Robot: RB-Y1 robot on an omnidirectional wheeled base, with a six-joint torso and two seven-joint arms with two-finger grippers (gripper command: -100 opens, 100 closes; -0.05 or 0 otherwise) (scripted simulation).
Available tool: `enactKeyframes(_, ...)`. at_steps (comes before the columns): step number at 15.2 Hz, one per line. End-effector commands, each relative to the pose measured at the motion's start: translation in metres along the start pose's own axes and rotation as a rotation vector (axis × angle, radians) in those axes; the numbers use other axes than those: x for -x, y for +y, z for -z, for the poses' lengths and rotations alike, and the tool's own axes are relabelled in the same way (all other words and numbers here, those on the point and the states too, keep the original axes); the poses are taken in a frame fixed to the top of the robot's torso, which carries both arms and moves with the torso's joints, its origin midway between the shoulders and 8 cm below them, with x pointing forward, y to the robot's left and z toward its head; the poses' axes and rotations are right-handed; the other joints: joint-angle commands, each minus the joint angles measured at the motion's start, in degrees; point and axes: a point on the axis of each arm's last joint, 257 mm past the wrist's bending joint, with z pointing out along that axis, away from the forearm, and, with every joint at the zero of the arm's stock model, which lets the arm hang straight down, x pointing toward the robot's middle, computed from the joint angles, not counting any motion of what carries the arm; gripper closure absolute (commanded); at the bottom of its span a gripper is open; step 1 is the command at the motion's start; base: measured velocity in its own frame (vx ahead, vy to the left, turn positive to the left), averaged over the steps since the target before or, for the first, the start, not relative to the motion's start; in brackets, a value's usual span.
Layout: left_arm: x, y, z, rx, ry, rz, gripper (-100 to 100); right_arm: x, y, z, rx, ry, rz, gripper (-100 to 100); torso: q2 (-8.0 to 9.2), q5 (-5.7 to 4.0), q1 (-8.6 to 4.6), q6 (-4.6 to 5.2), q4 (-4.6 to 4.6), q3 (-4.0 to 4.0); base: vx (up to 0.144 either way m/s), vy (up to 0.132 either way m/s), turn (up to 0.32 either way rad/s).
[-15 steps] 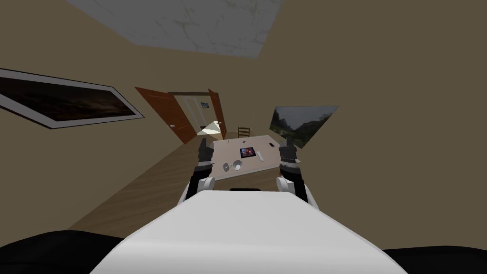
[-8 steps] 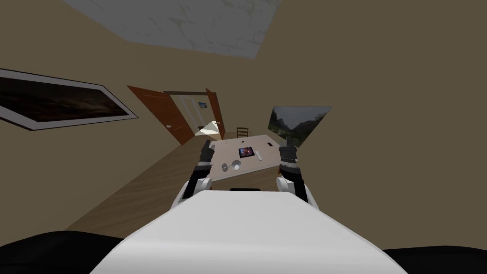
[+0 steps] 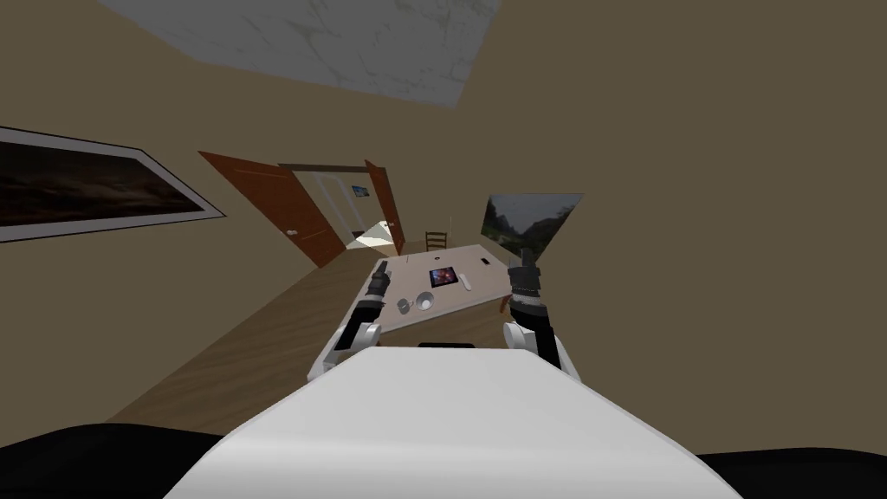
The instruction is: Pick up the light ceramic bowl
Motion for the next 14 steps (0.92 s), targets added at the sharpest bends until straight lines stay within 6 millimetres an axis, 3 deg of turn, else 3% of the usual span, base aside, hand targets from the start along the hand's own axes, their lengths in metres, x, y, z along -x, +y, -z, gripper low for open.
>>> enactKeyframes(1, 0.006, 0.024, 0.002, 0.067, 0.001, -0.013, -100, 0.000, 0.000, 0.000, 0.000, 0.000, 0.000, 0, 0.00, 0.00, 0.00, 0.00, 0.00, 0.00, -0.012, -0.048, -0.085)
enactKeyframes(2, 0.010, 0.042, 0.002, 0.111, -0.001, -0.021, -100, 0.000, 0.000, 0.000, 0.000, 0.000, 0.000, 0, 0.01, 0.00, -0.01, 0.00, 0.00, 0.00, -0.022, -0.061, -0.165)
enactKeyframes(3, 0.010, 0.043, 0.003, 0.115, -0.001, -0.021, -100, 0.000, 0.000, 0.000, 0.000, 0.000, 0.000, 0, 0.02, 0.00, -0.05, 0.03, 0.00, 0.01, -0.016, -0.054, -0.128)
enactKeyframes(4, 0.015, 0.062, 0.004, 0.165, -0.006, -0.026, -100, 0.000, 0.000, 0.000, 0.000, 0.000, 0.000, 0, 0.02, -0.01, -0.05, 0.01, 0.00, 0.01, -0.007, -0.053, -0.108)
enactKeyframes(5, 0.015, 0.062, 0.004, 0.165, -0.006, -0.026, -100, 0.000, 0.000, 0.000, 0.000, 0.000, 0.000, 0, 0.00, -0.01, -0.04, 0.01, 0.00, 0.00, -0.003, -0.045, -0.077)
enactKeyframes(6, 0.020, 0.082, 0.007, 0.217, -0.012, -0.030, -100, 0.000, 0.000, 0.000, 0.000, 0.000, 0.000, 0, -0.01, 0.00, -0.02, 0.00, 0.00, -0.01, -0.003, -0.041, -0.101)
enactKeyframes(7, 0.020, 0.082, 0.007, 0.217, -0.012, -0.030, -100, 0.000, 0.000, 0.000, 0.000, 0.000, 0.000, 0, -0.02, 0.00, 0.00, 0.01, -0.01, -0.02, -0.006, -0.038, -0.092)
enactKeyframes(8, 0.026, 0.102, 0.011, 0.270, -0.019, -0.033, -100, 0.000, 0.000, 0.000, 0.000, 0.000, 0.000, 0, -0.02, 0.00, 0.01, 0.00, 0.00, -0.01, -0.012, -0.043, -0.118)
enactKeyframes(9, 0.026, 0.102, 0.011, 0.270, -0.019, -0.033, -100, 0.000, 0.000, 0.000, 0.000, 0.000, 0.000, 0, 0.00, 0.00, 0.01, 0.02, 0.00, 0.00, -0.010, -0.042, -0.098)
enactKeyframes(10, 0.031, 0.121, 0.015, 0.323, -0.028, -0.033, -100, 0.000, 0.000, 0.000, 0.000, 0.000, 0.000, 0, 0.00, 0.00, 0.00, 0.00, 0.00, 0.00, -0.003, -0.050, -0.108)
enactKeyframes(11, 0.031, 0.122, 0.015, 0.324, -0.028, -0.033, -100, 0.000, 0.000, 0.000, 0.000, 0.000, 0.000, 0, -0.01, 0.00, -0.01, 0.01, 0.00, -0.01, 0.000, -0.047, -0.084)
enactKeyframes(12, 0.036, 0.140, 0.020, 0.376, -0.037, -0.032, -100, 0.000, 0.000, 0.000, 0.000, 0.000, 0.000, 0, -0.02, 0.00, -0.02, 0.00, -0.01, -0.01, 0.003, -0.053, -0.108)
enactKeyframes(13, 0.036, 0.142, 0.021, 0.379, -0.037, -0.032, -100, 0.000, 0.000, 0.000, 0.000, 0.000, 0.000, 0, -0.04, 0.00, -0.04, 0.02, -0.01, -0.02, -0.002, -0.047, -0.098)
enactKeyframes(14, 0.041, 0.160, 0.027, 0.432, -0.048, -0.028, -100, 0.000, 0.000, 0.000, 0.000, 0.000, 0.000, 0, -0.03, -0.01, -0.03, 0.00, -0.01, -0.02, -0.008, -0.050, -0.125)
